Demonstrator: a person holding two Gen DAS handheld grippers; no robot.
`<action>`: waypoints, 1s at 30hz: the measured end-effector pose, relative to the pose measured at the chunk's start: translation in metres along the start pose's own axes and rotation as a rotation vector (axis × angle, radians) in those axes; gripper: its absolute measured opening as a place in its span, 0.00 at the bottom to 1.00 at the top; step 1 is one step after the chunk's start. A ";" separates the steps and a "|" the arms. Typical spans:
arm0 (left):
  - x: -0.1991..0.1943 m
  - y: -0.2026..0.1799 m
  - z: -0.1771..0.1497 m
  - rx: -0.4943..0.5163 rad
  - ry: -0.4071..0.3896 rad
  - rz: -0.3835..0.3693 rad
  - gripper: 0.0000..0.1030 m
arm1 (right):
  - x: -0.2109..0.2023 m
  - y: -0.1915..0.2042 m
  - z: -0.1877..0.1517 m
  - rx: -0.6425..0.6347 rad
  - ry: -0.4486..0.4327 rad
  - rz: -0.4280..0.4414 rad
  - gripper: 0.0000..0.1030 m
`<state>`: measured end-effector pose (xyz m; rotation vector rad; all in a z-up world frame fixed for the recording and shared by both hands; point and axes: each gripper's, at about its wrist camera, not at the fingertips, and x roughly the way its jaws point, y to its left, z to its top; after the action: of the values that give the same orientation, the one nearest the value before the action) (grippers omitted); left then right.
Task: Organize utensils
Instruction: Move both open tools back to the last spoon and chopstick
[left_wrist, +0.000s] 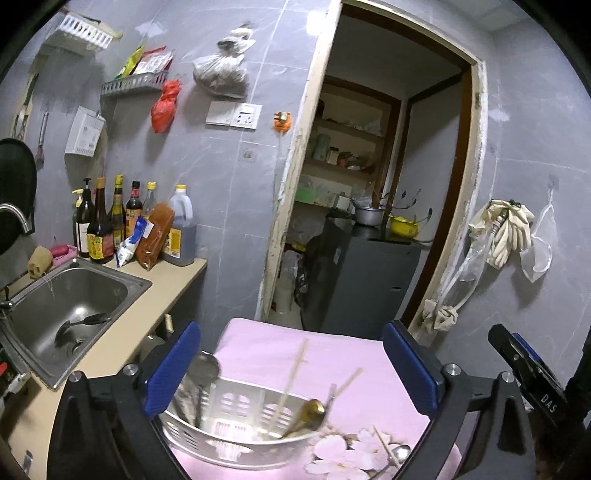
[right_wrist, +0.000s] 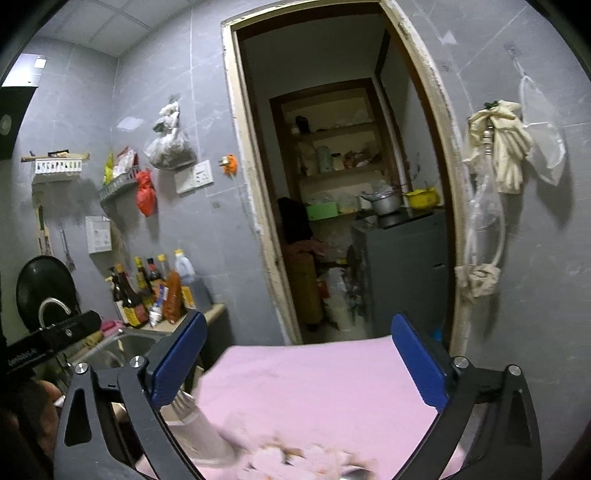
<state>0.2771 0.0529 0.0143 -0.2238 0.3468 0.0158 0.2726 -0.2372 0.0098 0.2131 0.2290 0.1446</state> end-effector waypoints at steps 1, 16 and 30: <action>-0.001 -0.007 -0.003 0.005 0.000 -0.004 0.98 | -0.003 -0.007 -0.001 -0.005 0.008 -0.011 0.97; 0.005 -0.079 -0.077 0.060 0.130 -0.052 0.98 | -0.012 -0.101 -0.034 0.008 0.132 -0.105 0.97; 0.042 -0.074 -0.153 -0.003 0.310 0.011 0.98 | 0.032 -0.127 -0.117 0.051 0.357 -0.045 0.97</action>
<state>0.2689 -0.0540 -0.1237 -0.2278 0.6567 -0.0082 0.2898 -0.3324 -0.1373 0.2319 0.5931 0.1319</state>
